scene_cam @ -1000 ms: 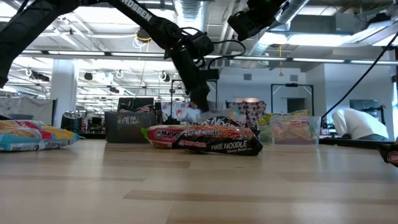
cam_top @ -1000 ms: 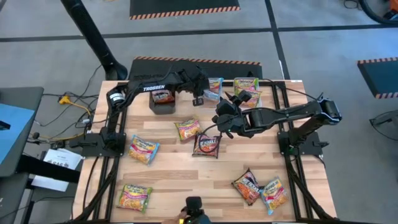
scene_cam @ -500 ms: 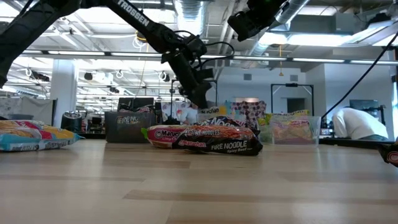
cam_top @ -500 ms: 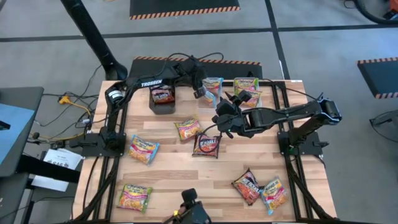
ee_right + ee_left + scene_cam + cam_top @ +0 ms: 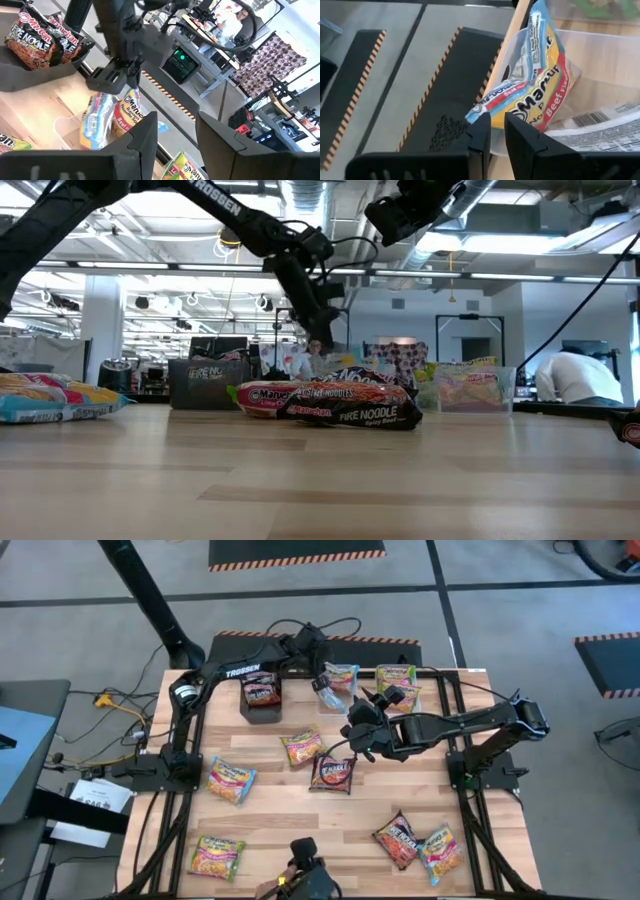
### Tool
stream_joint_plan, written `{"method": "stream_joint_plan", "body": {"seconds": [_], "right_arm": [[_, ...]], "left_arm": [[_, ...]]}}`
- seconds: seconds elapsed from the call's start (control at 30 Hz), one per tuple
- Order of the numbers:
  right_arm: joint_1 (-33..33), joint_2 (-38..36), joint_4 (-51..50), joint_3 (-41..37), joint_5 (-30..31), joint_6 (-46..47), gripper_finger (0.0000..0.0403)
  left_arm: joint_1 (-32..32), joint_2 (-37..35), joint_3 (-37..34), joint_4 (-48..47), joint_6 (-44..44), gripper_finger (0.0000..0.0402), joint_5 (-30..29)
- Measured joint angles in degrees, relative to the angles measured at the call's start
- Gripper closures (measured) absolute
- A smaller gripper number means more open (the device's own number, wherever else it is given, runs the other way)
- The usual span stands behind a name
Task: Sort Maruchan noodles
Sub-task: Put the top right blue noodle pack into the left transparent bin
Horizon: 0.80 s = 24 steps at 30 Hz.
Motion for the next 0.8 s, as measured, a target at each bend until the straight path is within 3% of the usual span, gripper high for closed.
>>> {"method": "stream_joint_plan", "body": {"seconds": [0.17,0.37,0.47,0.8], "right_arm": [[0.0,0.0,-0.04,0.0,0.0,0.0,0.0246],[0.0,0.0,-0.18,0.0,0.0,0.0,0.0246],[0.0,0.0,-0.22,0.0,0.0,0.0,0.0246],[-0.05,0.0,-0.42,-0.02,0.0,0.0,0.0246]], "left_arm": [[-0.15,-0.02,4.72,-11.3,2.73,0.0356,4.26],[-0.22,-0.02,6.44,-29.23,7.51,0.0356,17.46],[-0.87,-0.02,6.23,-32.59,9.27,0.0356,22.9],[-6.2,-0.02,5.74,-28.68,9.66,0.0356,18.0]]}}
